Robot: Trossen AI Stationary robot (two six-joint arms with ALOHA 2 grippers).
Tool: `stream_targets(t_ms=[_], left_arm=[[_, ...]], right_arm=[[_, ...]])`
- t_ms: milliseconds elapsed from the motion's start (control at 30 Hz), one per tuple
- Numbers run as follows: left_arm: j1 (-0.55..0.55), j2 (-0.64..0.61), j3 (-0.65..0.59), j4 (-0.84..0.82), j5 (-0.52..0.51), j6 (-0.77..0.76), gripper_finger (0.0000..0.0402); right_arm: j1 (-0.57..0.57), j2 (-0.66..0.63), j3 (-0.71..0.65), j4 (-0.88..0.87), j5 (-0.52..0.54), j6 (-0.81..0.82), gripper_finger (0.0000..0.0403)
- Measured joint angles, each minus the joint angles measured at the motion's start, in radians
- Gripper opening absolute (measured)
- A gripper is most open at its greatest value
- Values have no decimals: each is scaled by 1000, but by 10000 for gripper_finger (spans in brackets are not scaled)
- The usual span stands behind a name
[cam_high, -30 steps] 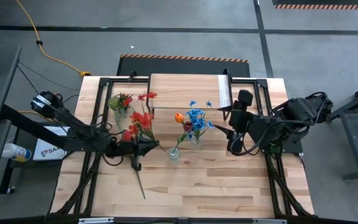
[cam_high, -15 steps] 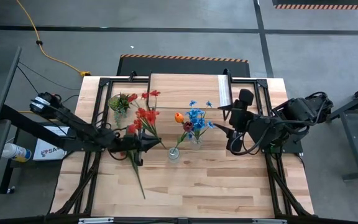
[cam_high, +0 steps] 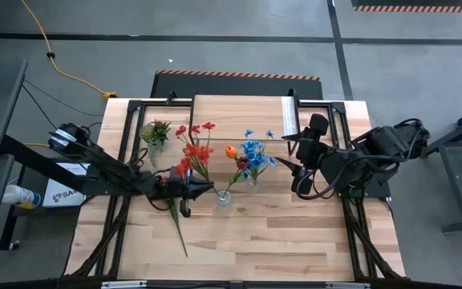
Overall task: Pick and place flowers into a vace then onto a shelf
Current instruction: Put the right orange flowers into the bottom transparent vase
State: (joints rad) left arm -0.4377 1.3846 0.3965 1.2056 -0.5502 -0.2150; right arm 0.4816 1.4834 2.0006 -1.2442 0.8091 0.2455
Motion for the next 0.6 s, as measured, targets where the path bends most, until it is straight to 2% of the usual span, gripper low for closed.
stream_targets(t_ms=[600], left_arm=[[0,73,0,28,-46,-23,41]], right_arm=[[0,0,0,0,0,-1,245]])
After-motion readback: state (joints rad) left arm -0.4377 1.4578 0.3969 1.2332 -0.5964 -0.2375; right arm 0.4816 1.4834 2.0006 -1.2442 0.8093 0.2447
